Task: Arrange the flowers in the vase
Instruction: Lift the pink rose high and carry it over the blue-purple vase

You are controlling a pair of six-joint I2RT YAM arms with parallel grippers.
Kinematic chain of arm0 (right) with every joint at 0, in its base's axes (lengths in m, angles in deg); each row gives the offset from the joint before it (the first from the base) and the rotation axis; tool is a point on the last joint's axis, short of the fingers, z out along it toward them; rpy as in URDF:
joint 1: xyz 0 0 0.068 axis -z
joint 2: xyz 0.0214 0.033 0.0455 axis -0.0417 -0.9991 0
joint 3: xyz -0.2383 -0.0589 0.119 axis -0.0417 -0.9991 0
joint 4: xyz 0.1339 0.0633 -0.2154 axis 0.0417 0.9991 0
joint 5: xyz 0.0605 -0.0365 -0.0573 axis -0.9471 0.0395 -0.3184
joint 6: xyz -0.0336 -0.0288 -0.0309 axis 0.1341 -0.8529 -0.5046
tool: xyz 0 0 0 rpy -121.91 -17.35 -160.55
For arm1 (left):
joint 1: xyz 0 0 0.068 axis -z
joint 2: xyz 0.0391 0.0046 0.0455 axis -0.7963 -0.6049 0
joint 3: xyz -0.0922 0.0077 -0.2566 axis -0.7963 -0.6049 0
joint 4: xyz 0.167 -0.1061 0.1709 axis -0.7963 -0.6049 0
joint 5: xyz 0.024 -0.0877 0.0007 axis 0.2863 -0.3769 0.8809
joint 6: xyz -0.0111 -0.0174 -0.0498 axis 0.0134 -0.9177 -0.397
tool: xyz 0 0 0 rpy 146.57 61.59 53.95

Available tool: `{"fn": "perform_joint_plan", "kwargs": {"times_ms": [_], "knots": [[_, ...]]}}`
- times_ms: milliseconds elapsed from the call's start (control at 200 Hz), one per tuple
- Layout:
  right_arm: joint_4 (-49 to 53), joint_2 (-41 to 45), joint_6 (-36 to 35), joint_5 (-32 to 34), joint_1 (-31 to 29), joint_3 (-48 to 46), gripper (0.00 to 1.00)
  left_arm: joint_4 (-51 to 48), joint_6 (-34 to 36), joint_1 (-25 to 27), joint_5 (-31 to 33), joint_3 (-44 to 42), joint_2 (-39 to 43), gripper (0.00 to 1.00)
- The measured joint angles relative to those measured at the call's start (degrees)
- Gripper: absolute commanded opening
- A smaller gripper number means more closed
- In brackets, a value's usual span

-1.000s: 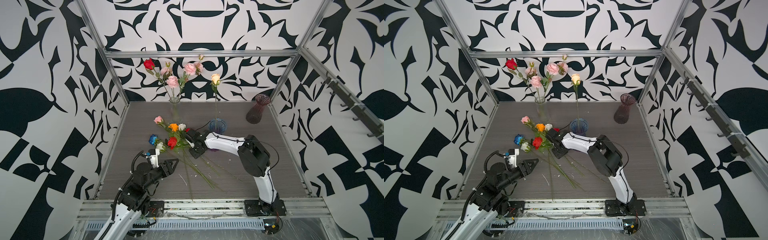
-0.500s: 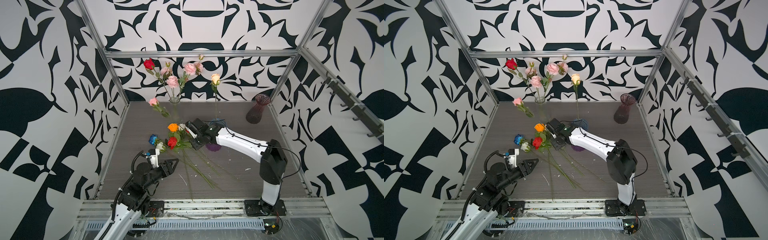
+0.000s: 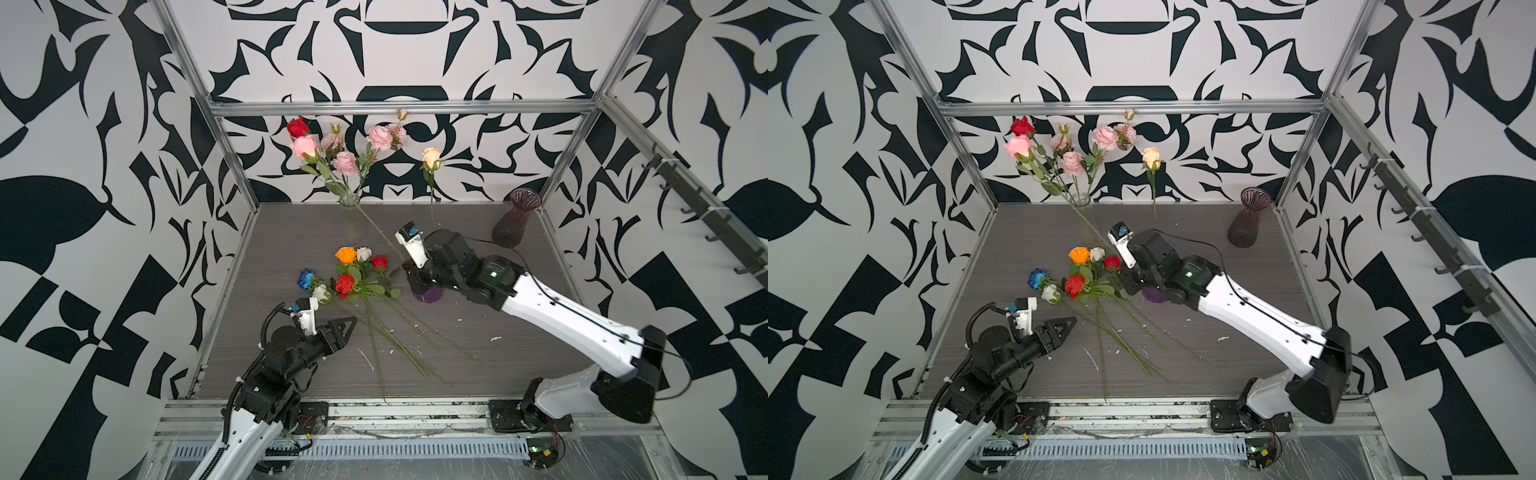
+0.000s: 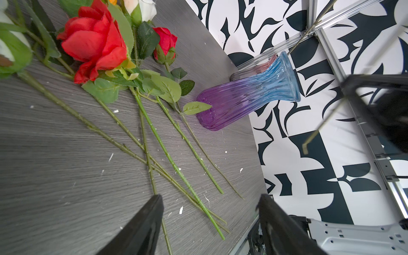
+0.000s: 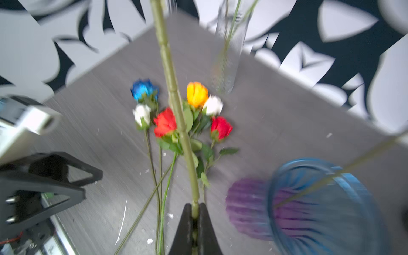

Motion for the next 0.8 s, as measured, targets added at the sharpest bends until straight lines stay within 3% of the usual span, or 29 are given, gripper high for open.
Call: {"fn": "perform_joint_plan", "kwargs": {"times_ms": [155,410,800], "knots": [[-9.86,8.48,-4.35,0.50,3.69,-5.46,0.00,0.04,0.00,0.00,-0.13,0.00,-0.87,0.73],[-28.92,8.83,-3.45,-5.35,16.81,-14.64,0.00,0.07,-0.02,0.00,-0.11,0.00,-0.87,0.73],[-48.28,2.60,0.94,-11.61,20.35,-24.72,0.00,0.04,0.00,0.00,-0.11,0.00,-0.85,0.73]]}}
